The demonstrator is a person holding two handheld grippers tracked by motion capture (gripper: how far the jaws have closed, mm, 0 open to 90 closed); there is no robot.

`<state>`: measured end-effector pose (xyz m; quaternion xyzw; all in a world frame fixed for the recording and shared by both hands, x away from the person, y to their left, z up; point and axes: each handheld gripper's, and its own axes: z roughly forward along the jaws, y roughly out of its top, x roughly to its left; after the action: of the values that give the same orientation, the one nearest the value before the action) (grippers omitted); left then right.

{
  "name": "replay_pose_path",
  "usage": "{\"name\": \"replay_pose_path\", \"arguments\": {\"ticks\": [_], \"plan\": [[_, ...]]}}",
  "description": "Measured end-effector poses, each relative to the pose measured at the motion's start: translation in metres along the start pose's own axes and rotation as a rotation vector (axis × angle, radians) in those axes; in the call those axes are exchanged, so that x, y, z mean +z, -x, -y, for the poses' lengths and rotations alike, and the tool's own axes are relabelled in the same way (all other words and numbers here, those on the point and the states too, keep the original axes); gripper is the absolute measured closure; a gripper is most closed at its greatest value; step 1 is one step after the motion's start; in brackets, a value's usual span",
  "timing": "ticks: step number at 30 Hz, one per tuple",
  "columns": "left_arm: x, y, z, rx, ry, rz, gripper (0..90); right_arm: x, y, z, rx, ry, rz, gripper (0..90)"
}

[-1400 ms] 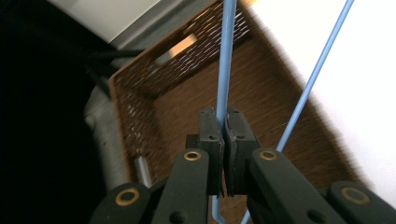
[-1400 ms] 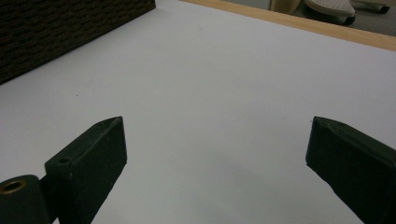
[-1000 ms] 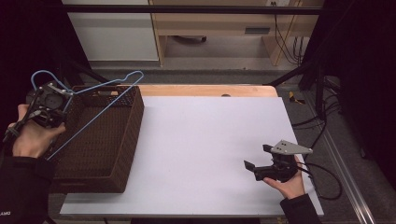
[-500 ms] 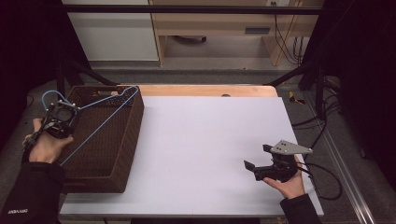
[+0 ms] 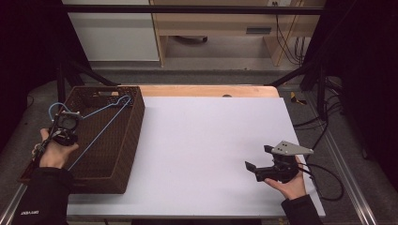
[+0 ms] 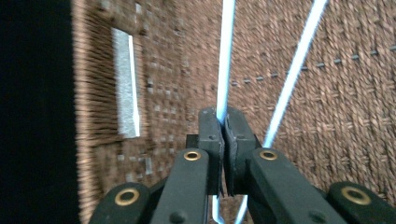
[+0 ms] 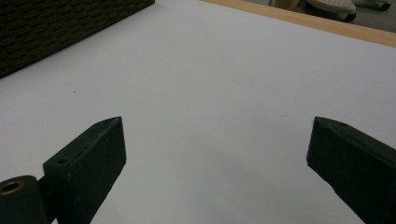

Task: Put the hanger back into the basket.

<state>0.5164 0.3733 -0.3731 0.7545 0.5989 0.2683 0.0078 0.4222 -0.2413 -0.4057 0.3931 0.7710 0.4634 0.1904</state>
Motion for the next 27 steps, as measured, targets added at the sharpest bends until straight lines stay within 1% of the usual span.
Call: {"name": "replay_pose_path", "arguments": {"ticks": [1,2,3,5,6,7,8,10,11,12,13,15,16,17,19,20,21,22,23,25,27], "plan": [[0.002,0.001,0.001,0.003,-0.005,0.013,86.8,0.000,0.000,0.000,-0.001,0.001,-0.001,5.2],[0.003,0.002,0.001,0.000,-0.010,0.035,85.8,0.000,0.000,0.000,-0.001,0.002,0.000,5.1],[0.003,0.001,0.002,-0.008,0.003,0.053,83.5,0.000,0.000,0.000,0.001,0.001,0.002,5.1],[-0.006,-0.001,0.003,-0.031,0.049,0.064,69.1,-0.001,0.000,0.000,0.001,0.003,0.001,5.0],[-0.014,-0.002,0.005,-0.041,0.086,0.085,65.7,-0.001,0.000,0.000,0.002,0.003,0.001,5.0],[-0.022,-0.004,0.007,-0.053,0.131,0.095,61.1,-0.001,0.000,0.000,0.005,0.008,0.001,5.0],[-0.032,-0.003,0.010,-0.053,0.183,0.093,56.8,-0.002,0.001,0.000,0.004,0.011,-0.001,5.0],[-0.050,-0.002,0.017,-0.062,0.295,0.133,50.8,-0.003,0.002,0.000,0.005,0.021,0.003,5.1],[-0.059,0.000,0.021,-0.049,0.354,0.169,47.4,-0.003,0.002,-0.001,0.007,0.024,0.003,5.1],[-0.069,0.004,0.026,-0.054,0.446,0.226,44.9,-0.004,0.002,-0.001,0.006,0.027,0.001,5.1],[-0.074,0.006,0.029,-0.049,0.496,0.258,41.4,-0.004,0.001,-0.001,0.007,0.036,0.003,4.9],[-0.085,0.015,0.036,-0.030,0.622,0.351,36.9,-0.004,0.002,-0.001,0.009,0.045,0.004,4.9],[-0.090,0.022,0.040,-0.010,0.681,0.400,33.9,-0.005,0.001,-0.001,0.013,0.050,0.002,4.9],[-0.093,0.026,0.042,-0.006,0.712,0.434,29.3,-0.005,0.002,-0.001,0.010,0.057,0.004,4.8],[-0.100,0.037,0.048,-0.005,0.789,0.534,25.3,-0.005,0.001,-0.001,0.012,0.062,0.000,4.7],[-0.101,0.042,0.050,-0.004,0.810,0.571,22.4,-0.005,0.002,-0.001,0.011,0.064,0.004,4.6],[-0.104,0.049,0.052,0.007,0.832,0.608,19.2,-0.006,0.002,-0.001,0.009,0.066,0.003,4.7],[-0.106,0.055,0.055,0.016,0.859,0.619,17.4,-0.006,0.002,-0.001,0.012,0.071,0.002,4.7],[-0.107,0.061,0.057,0.030,0.871,0.631,15.9,-0.006,0.002,-0.001,0.012,0.073,0.001,4.7],[-0.108,0.072,0.059,0.049,0.888,0.646,11.3,-0.007,0.002,-0.001,0.012,0.077,0.002,4.6],[-0.108,0.083,0.061,0.060,0.896,0.651,9.5,-0.007,0.002,-0.001,0.013,0.082,0.001,4.5]]}}
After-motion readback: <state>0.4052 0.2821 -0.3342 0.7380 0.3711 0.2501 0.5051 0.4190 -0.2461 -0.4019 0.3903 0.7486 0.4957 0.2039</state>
